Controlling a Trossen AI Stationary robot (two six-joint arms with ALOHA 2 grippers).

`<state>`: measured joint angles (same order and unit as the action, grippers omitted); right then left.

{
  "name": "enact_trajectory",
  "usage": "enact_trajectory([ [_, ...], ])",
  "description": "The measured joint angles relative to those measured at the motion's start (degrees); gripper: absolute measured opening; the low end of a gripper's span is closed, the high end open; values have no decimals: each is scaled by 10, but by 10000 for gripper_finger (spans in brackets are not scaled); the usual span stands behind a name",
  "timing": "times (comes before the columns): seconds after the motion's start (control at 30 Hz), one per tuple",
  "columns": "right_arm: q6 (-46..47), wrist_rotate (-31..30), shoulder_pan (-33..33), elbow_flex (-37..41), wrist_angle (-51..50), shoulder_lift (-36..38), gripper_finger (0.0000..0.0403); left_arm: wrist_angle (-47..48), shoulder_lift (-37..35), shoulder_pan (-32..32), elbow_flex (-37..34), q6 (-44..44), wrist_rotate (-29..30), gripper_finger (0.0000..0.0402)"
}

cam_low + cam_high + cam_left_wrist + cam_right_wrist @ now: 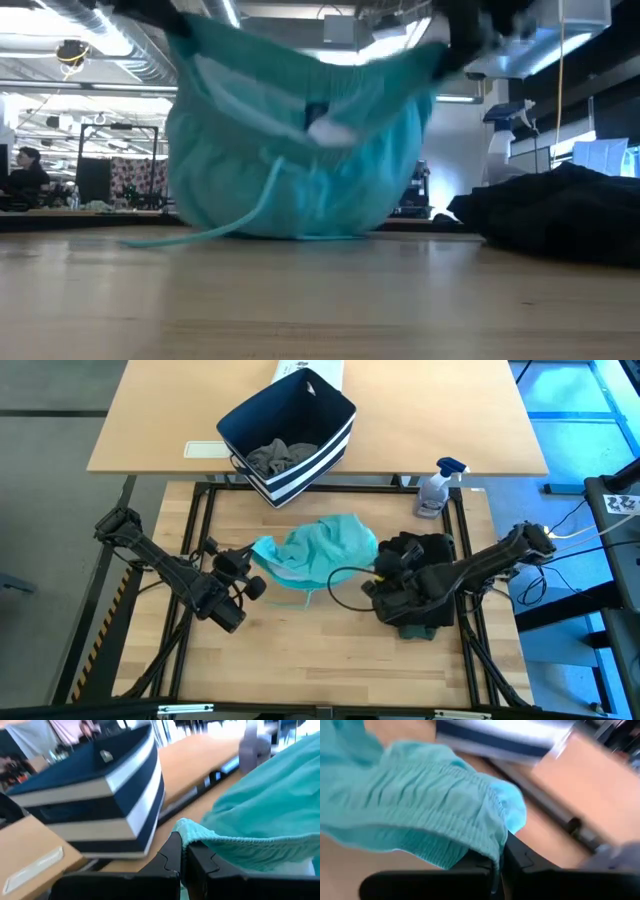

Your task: Fold Laundry from Bin

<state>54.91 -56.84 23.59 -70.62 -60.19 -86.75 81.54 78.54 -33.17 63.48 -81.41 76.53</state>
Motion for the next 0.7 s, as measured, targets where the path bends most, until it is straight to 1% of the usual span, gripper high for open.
enact_trajectory([
  [0.07, -18, -32, 0, -51, -44, 5, 7, 0, -1, 0, 0, -19, 32, 0],
  [0.17, -40, -72, 0, -124, -102, 8, 7, 1, -8, 3, 0, -25, 64, 0],
  [0.3, -76, -91, -11, -193, -139, 8, 7, 4, -30, 12, 0, -21, 85, 0],
  [0.47, -104, -75, -46, -223, -166, 8, 6, 5, -72, 30, 0, 15, 92, 0],
  [0.6, -107, -56, -80, -224, -184, 7, 6, 5, -115, 38, 0, 42, 96, 0],
  [0.7, -126, -56, -96, -224, -176, 8, 5, 4, -146, 38, 0, 63, 108, 0],
])
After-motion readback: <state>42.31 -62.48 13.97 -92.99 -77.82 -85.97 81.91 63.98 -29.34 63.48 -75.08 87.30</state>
